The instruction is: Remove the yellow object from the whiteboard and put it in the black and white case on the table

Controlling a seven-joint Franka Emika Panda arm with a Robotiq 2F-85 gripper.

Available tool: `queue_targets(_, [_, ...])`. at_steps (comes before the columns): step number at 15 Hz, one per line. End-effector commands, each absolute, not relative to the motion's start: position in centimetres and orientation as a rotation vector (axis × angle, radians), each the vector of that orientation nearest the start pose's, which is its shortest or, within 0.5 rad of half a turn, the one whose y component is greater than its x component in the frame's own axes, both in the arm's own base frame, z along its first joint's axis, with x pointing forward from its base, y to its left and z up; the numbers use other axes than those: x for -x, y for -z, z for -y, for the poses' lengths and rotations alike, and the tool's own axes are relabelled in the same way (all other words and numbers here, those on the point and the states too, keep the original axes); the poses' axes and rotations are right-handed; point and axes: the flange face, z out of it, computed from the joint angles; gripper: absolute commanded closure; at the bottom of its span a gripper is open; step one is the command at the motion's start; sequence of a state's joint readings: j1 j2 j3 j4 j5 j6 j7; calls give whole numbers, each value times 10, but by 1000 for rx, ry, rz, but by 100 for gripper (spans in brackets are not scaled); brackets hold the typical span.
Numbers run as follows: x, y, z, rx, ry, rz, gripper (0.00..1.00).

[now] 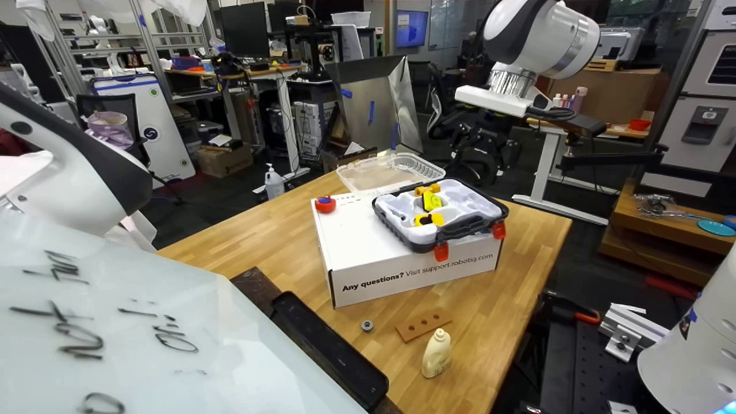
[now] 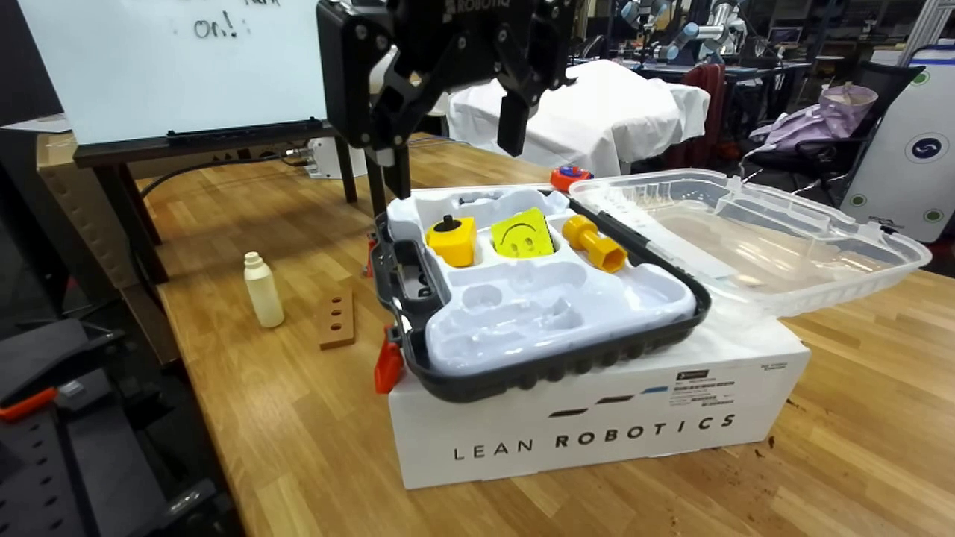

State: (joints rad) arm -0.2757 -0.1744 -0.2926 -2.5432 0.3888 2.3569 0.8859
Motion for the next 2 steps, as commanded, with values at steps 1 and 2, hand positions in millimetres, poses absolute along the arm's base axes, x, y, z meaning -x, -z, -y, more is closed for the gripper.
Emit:
queue_targets(1, [-376,-332,232,1834,-110,-2152,0])
queue_targets(2, [-376,-332,232,1834,-109,-2151,0])
